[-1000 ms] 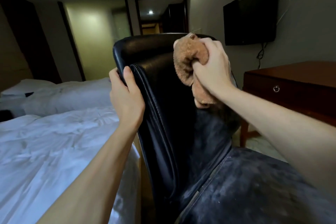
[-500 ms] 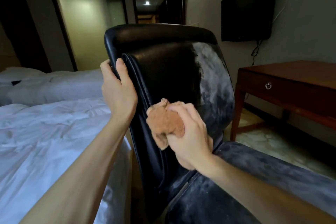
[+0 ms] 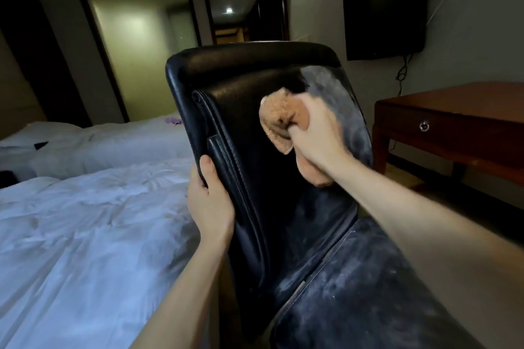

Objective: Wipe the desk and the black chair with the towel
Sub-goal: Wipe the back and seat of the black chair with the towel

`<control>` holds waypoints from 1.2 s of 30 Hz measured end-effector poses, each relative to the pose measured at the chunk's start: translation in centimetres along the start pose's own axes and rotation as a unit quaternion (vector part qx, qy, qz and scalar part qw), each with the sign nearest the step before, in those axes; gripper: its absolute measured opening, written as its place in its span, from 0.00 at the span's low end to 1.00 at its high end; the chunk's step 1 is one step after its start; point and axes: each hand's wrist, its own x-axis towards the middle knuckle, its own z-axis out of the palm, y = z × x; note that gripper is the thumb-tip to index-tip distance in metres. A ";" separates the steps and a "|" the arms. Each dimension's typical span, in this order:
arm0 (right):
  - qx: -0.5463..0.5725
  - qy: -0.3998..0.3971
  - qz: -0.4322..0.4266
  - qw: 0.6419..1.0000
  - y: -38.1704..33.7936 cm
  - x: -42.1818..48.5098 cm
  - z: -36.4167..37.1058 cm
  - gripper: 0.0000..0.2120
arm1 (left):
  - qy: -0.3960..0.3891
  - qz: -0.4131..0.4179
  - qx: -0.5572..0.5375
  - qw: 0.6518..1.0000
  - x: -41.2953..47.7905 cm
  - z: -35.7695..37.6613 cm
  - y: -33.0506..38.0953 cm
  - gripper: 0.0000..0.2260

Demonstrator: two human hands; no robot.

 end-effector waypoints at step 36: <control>0.162 0.035 0.180 0.970 -3.8 -16.4 2.7 0.14 | -0.018 0.029 -0.006 0.999 -0.2 -0.7 -0.4 0.16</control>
